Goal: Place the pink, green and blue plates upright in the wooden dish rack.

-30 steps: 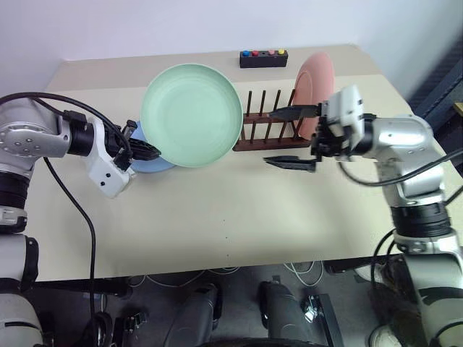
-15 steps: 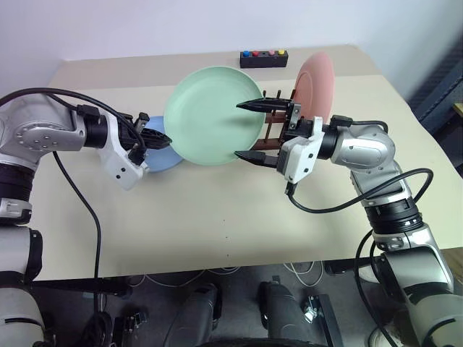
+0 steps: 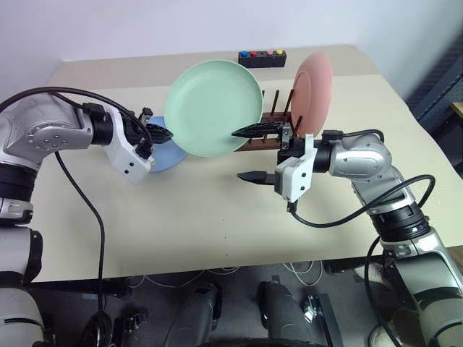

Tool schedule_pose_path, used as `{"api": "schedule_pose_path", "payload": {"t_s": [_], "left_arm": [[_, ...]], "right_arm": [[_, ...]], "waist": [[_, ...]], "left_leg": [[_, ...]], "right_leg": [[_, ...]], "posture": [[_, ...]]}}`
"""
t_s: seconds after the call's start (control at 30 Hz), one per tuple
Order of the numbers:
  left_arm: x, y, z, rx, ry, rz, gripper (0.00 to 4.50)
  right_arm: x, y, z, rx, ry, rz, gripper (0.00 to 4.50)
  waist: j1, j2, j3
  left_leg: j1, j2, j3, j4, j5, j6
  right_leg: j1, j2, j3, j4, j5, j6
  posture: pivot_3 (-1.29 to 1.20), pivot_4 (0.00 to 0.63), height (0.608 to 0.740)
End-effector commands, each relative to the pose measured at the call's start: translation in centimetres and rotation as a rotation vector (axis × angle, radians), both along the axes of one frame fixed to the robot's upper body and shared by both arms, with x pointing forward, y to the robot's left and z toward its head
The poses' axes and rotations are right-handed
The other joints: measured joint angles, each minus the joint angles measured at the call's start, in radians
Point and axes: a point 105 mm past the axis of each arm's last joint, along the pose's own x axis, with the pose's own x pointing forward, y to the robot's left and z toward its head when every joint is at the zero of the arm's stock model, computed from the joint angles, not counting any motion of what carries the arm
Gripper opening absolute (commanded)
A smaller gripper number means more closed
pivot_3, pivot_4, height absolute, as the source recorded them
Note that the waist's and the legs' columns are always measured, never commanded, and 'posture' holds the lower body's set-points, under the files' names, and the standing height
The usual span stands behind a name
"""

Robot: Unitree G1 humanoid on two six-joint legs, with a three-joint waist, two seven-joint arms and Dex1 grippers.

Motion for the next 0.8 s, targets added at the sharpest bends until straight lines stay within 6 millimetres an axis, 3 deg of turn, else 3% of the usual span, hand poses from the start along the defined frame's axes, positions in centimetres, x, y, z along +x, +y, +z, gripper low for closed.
{"api": "schedule_pose_path", "payload": {"t_s": [0.03, 0.33, 0.53, 0.63, 0.8], "left_arm": [[-0.2, -0.3, 2.0, -0.026, -0.071, 0.000, 0.05], [-0.1, -1.0, 2.0, -0.029, -0.091, 0.023, 0.05], [-0.1, -1.3, 1.8, -0.035, -0.100, 0.028, 0.05], [-0.1, -1.4, 1.9, -0.038, -0.104, 0.028, 0.00], [-0.2, -1.8, 2.0, -0.041, -0.111, 0.014, 0.00]], "right_arm": [[0.0, 1.1, 1.4, 0.014, -0.067, -0.006, 4.50], [1.8, 3.5, 2.6, 0.035, -0.079, -0.116, 4.50], [2.4, 3.6, 2.4, 0.033, -0.065, -0.161, 4.50], [2.5, 3.4, 2.2, 0.027, -0.049, -0.169, 3.68], [2.8, 3.3, 1.9, 0.012, -0.067, -0.180, 1.20]], "waist": [[0.000, 0.000, 0.000], [-0.001, 0.000, 0.000], [0.001, 0.000, 0.000], [-0.001, 0.000, 0.000], [-0.002, 0.000, 0.000]], "left_leg": [[0.000, 0.000, 0.000, 0.000, 0.000, 0.000], [0.000, 0.000, 0.000, 0.000, 0.002, -0.003], [0.000, 0.000, 0.000, 0.000, 0.002, -0.004], [0.000, 0.000, 0.000, 0.000, 0.002, -0.004], [0.000, 0.000, 0.000, 0.000, 0.002, -0.004]], "right_leg": [[0.000, 0.000, 0.000, 0.000, 0.000, 0.000], [0.000, 0.001, 0.000, 0.000, 0.000, 0.000], [0.000, 0.001, 0.001, 0.000, 0.000, 0.000], [0.000, 0.001, 0.001, 0.000, 0.000, 0.000], [0.000, 0.001, 0.001, 0.000, 0.000, 0.000]], "posture": [[0.00, 0.150, 0.740], [0.00, 0.150, 0.740], [0.00, 0.150, 0.740], [0.00, 0.150, 0.740], [0.00, 0.150, 0.740]]}}
